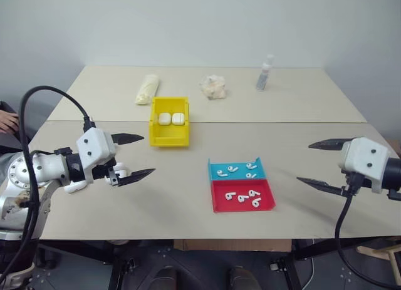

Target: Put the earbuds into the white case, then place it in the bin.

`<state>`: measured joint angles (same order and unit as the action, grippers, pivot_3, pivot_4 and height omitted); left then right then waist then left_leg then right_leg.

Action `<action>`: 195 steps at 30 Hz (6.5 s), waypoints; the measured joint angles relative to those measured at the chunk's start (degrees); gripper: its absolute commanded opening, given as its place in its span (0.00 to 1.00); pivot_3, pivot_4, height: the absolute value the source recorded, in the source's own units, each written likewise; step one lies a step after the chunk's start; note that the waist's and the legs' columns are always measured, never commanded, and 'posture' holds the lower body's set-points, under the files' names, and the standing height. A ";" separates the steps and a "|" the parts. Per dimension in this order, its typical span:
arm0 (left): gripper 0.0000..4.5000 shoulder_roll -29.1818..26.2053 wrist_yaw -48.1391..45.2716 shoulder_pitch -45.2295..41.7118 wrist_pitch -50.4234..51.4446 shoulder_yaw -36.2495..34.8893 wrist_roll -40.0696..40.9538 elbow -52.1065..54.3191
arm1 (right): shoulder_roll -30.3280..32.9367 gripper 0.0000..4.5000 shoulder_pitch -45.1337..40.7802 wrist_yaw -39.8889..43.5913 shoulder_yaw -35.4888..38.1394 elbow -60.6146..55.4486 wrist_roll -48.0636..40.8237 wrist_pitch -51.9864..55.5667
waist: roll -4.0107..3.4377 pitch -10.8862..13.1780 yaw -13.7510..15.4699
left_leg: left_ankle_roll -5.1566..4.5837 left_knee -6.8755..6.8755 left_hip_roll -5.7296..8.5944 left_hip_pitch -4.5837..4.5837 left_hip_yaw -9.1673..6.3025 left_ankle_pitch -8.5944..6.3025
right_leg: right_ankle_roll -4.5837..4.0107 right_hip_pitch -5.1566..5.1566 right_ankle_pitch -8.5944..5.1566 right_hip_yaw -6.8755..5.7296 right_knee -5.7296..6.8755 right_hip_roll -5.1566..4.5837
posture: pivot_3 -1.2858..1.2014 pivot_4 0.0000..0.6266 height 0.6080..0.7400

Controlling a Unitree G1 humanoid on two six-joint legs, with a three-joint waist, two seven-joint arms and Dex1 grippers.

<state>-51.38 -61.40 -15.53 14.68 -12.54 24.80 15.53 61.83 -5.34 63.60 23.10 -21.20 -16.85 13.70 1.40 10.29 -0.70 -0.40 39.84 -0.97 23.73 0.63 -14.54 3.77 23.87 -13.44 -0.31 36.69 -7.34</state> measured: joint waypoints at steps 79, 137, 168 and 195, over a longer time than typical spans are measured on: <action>1.00 -5.46 73.65 -38.24 77.64 15.03 29.12 -49.99 | -4.13 0.99 6.65 -9.23 -8.41 -4.70 3.28 7.76 | 0.85 -0.19 0.08 | 0.10 -0.01 0.09 0.01 0.05 0.05 | 0.06 0.16 -0.05 0.17 0.41 0.00 | 0.52 0.24 1.00; 0.61 25.41 6.48 -4.52 -5.87 7.03 12.43 -4.66 | 11.87 1.00 -32.96 13.33 -34.37 -7.43 -3.23 27.18 | 0.70 -0.37 -0.11 | -0.07 0.02 0.03 -0.21 0.43 -0.05 | 0.02 0.13 -0.04 0.46 0.09 -0.03 | 0.52 0.24 1.00; 0.61 28.99 -11.01 -1.65 -40.99 11.50 0.02 -23.72 | -9.94 0.56 -43.81 13.55 -60.60 2.32 21.53 27.99 | 0.66 -0.39 -0.04 | -0.10 0.07 0.03 -0.01 0.34 -0.07 | 0.04 0.28 -0.03 0.37 0.11 -0.03 | 0.52 0.24 1.00; 0.61 26.32 -8.73 0.41 -39.68 12.35 -0.15 -20.44 | -14.99 0.56 -40.50 13.59 -61.84 9.21 29.23 18.94 | 0.64 -0.40 -0.12 | -0.10 0.06 0.02 -0.14 0.31 -0.07 | 0.04 0.16 -0.03 0.33 0.10 -0.02 | 0.52 0.24 1.00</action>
<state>-25.06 -70.13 -15.12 -24.99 -0.19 24.65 -4.91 46.84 -45.83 77.18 -38.74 -11.98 12.38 32.64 2.04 9.89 -0.82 -0.50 39.90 -0.95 23.59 0.94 -14.61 3.81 24.03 -13.46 0.02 36.79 -7.36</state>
